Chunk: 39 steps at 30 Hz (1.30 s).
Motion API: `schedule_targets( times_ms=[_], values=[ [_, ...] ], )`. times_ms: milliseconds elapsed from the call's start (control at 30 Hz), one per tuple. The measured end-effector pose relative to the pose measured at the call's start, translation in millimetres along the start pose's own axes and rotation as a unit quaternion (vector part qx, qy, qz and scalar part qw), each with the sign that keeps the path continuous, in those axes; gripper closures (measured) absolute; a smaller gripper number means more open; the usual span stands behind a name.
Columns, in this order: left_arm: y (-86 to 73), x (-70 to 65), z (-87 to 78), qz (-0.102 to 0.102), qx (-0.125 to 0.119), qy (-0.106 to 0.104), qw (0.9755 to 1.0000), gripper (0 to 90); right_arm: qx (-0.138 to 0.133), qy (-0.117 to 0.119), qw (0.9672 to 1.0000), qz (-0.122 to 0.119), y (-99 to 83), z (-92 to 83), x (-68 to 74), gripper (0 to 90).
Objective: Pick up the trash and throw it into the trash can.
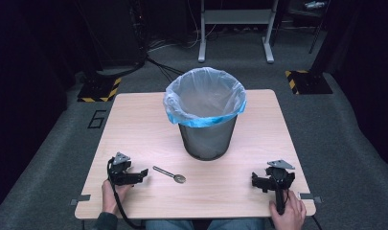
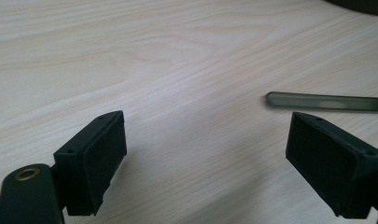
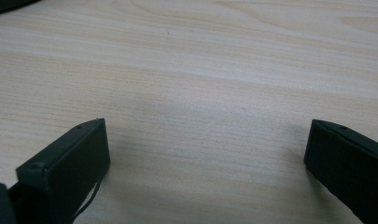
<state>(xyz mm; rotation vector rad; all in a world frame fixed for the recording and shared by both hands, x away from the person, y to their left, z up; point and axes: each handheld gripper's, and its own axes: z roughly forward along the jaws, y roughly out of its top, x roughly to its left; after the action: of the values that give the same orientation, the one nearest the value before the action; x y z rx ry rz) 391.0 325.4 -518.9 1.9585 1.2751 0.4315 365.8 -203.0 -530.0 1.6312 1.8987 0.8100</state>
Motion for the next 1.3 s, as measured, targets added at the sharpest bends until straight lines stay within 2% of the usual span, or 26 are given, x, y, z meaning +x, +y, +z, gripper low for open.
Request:
schedule_targets(
  times_ms=[33,67,133,233,333,533,767,1000,1200,1300],
  values=[
    [0.0,0.0,0.0,0.0,0.0,0.0,1.0,10.8,0.0,0.0,1.0,0.0,0.0,0.0,0.0,0.0],
    [3.7,-2.7,-1.1,0.009,0.0,-0.011,0.9999,10.0,0.0,0.0,1.0,0.0,0.0,-0.1,0.0,0.0],
    [5.4,-4.9,-0.9,0.012,0.0,-0.014,0.9998,9.5,0.001,0.0,1.0,0.001,0.0,-0.1,0.1,0.0],
    [11.9,-14.9,1.8,0.033,0.003,-0.017,0.9993,8.2,0.0,0.0,1.0,0.0,0.0,-0.1,0.0,0.0],
    [14.4,-20.4,4.6,0.043,0.003,-0.021,0.9989,8.1,0.0,0.0,1.0,0.0,0.0,-0.1,0.0,0.0],
    [17.6,-33.1,14.4,0.067,0.023,-0.031,0.997,8.1,0.0,0.0,1.0,0.0,0.0,-0.1,0.0,0.0],
    [18.2,-36.7,21.7,0.069,0.032,-0.014,0.997,10.0,0.0,0.0,1.0,0.0,0.0,-0.1,0.0,0.0],
    [22.2,-35.9,38.0,0.073,0.042,0.01,0.9964,11.2,0.0,0.0,1.0,0.0,0.0,0.0,0.0,0.0],
    [33.4,-35.5,47.7,0.058,0.038,0.021,0.9974,11.7,0.0,0.0,1.0,0.0,0.0,0.0,0.0,0.0],
    [36.7,-40.6,47.4,0.044,0.032,0.01,0.9984,11.5,0.0,0.0,1.0,0.0,0.0,0.0,0.0,0.0]
  ],
)
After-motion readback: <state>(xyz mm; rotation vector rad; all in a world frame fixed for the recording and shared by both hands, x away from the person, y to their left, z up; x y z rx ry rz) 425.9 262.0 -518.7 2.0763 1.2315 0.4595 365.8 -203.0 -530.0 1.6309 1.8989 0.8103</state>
